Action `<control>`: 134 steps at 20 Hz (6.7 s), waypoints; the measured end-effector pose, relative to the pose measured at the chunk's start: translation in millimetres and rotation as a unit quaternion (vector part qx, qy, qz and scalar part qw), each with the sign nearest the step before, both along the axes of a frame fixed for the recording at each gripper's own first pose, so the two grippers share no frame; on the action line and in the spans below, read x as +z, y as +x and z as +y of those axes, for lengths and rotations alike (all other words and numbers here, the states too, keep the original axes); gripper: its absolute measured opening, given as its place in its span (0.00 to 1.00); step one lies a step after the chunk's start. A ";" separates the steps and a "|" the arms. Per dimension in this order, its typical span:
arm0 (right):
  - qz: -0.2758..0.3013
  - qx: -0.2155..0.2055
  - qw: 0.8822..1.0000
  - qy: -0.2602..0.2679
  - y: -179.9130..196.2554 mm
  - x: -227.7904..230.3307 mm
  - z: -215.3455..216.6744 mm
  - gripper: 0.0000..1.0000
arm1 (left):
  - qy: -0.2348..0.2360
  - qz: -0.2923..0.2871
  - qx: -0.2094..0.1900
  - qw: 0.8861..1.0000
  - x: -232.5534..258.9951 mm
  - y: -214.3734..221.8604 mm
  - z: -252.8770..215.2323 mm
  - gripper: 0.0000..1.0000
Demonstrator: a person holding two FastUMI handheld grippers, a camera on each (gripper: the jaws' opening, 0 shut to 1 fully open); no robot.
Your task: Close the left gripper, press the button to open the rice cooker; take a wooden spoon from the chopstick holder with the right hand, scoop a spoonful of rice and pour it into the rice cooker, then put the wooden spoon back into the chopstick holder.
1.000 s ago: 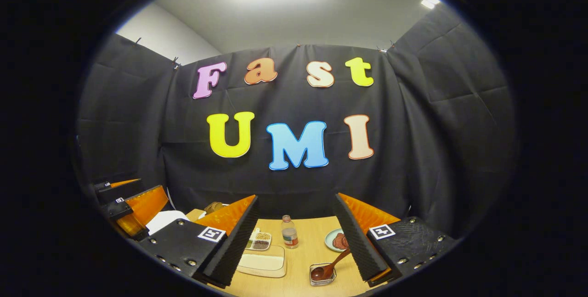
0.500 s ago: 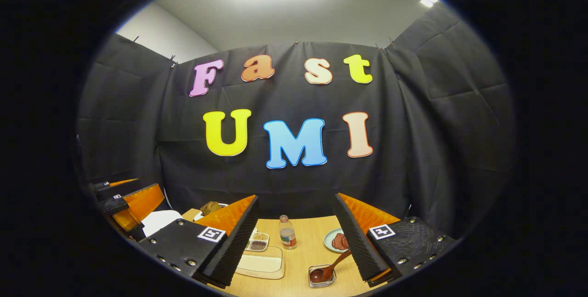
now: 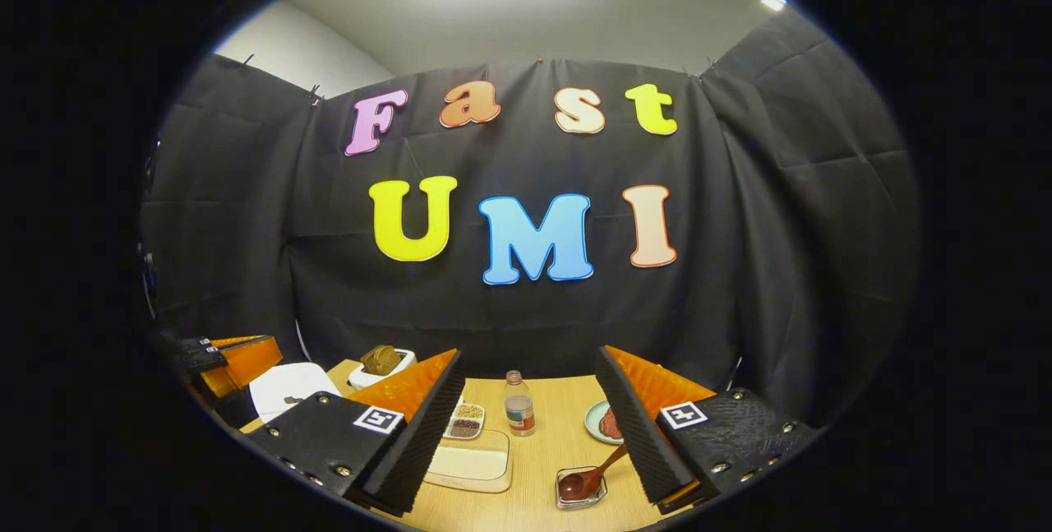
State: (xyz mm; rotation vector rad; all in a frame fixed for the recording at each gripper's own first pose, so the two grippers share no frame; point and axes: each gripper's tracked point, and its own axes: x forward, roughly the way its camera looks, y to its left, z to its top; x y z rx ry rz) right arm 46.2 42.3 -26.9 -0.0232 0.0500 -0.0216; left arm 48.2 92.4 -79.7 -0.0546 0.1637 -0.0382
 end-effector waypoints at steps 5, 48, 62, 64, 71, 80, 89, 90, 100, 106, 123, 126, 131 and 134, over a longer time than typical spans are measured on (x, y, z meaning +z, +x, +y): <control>0.017 0.008 1.000 -0.003 3.9 -12.4 6.7 0.98 | 0.009 0.047 0.037 0.998 -40.5 11.2 54.7 0.10; 0.052 0.007 0.999 -0.011 34.3 -39.9 3.5 0.98 | -0.018 -0.024 0.175 0.984 -9.5 69.0 225.3 0.97; 0.040 -0.022 0.999 -0.006 31.3 -51.5 -51.1 0.98 | 0.022 -0.069 0.053 0.996 19.0 22.3 86.7 0.97; 0.041 -0.030 0.999 -0.006 31.4 -60.3 -62.3 0.98 | 0.020 -0.061 0.042 0.997 16.2 21.3 75.4 0.99; 0.076 -0.056 0.996 0.001 42.5 -104.2 -103.4 0.96 | 0.039 -0.057 0.037 0.997 13.6 18.7 51.8 0.97; 0.156 -0.077 0.984 0.039 66.0 -187.8 -139.4 0.96 | 0.045 -0.033 0.036 0.998 2.9 19.1 38.1 0.96; 0.227 -0.079 0.967 0.089 102.5 -274.0 -160.0 0.96 | 0.060 -0.015 0.044 0.997 -0.4 25.8 30.0 0.97; 0.234 -0.078 0.964 0.097 107.7 -281.2 -160.4 0.96 | 0.062 -0.013 0.048 0.997 -1.9 26.9 31.1 0.96; 0.232 -0.033 0.957 0.171 120.5 -283.8 -143.5 0.35 | 0.065 -0.012 0.059 0.996 -3.5 28.8 34.2 0.96; 0.216 -0.031 0.957 0.191 104.0 -264.4 -127.5 0.10 | 0.064 -0.011 0.046 0.997 -6.0 26.1 25.3 0.96; 0.121 0.043 0.973 0.189 114.5 -124.3 -29.8 0.05 | 0.033 -0.051 0.011 0.998 11.1 -5.1 42.1 0.96; 0.122 0.059 0.975 0.178 132.4 -131.1 6.2 0.05 | 0.038 -0.056 0.024 0.997 8.5 -11.2 65.0 0.98; 0.135 0.072 0.978 0.144 156.7 -165.6 50.4 0.05 | 0.039 -0.039 0.029 0.998 -5.2 -17.6 92.1 0.98; 0.149 0.066 0.980 0.115 173.5 -195.5 66.4 0.05 | 0.043 -0.029 0.034 0.998 -12.8 -23.3 105.9 0.96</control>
